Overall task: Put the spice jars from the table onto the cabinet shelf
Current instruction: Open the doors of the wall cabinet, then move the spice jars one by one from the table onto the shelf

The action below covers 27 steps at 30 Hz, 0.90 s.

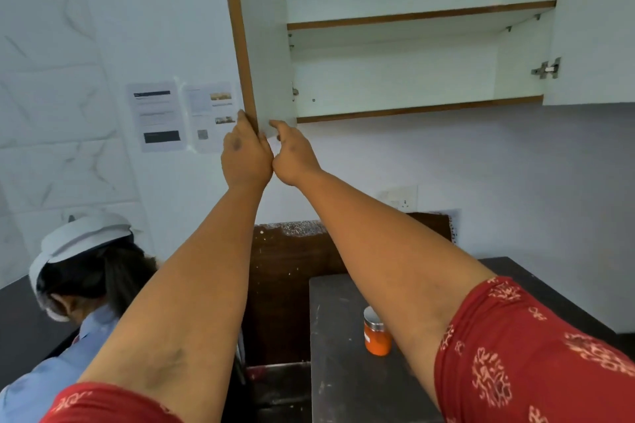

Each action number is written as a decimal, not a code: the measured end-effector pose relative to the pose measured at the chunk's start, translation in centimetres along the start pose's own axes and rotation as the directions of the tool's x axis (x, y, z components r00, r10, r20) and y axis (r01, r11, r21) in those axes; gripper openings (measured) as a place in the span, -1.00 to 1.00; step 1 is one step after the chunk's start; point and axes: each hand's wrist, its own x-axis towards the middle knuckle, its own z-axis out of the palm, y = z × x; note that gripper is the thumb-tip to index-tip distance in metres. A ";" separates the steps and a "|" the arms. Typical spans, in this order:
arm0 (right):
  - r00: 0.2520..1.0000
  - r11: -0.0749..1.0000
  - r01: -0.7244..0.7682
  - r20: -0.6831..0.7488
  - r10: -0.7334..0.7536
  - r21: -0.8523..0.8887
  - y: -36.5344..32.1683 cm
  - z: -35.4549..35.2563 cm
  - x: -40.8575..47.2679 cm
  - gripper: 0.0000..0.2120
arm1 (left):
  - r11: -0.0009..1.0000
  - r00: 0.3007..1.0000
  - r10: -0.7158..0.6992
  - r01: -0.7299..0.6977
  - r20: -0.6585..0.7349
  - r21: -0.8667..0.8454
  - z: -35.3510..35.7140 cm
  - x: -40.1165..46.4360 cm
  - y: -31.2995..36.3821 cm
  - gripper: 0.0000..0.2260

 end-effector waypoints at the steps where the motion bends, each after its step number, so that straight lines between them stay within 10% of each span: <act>1: 0.999 0.999 -0.045 -0.027 0.044 -0.014 1.0 -0.3 -0.3 -0.37 | 0.999 0.999 -0.027 0.028 -0.031 0.026 0.5 -0.3 0.6 -0.54; 7: 0.950 0.971 -0.227 -0.236 0.204 -0.073 8.6 -3.6 -2.7 -0.46 | 0.997 0.972 0.006 0.013 -0.233 0.078 3.4 -3.9 3.7 -0.29; 12: 0.883 0.925 -0.354 -0.377 0.281 -0.139 15.9 -6.6 -6.7 -0.53 | 0.978 0.981 0.189 -0.184 0.038 -0.098 9.3 -10.7 6.3 -0.22; 20: 0.810 0.827 -0.529 -0.404 0.425 -0.190 29.8 -9.1 -15.1 -0.58 | 0.959 0.924 0.090 0.021 0.373 -0.282 19.3 -24.6 8.1 -0.27; 27: 0.696 0.631 -0.710 -0.178 0.695 -0.311 41.1 -6.3 -24.0 -0.58 | 0.934 0.538 -0.258 0.350 0.803 0.067 25.0 -37.4 3.7 -0.32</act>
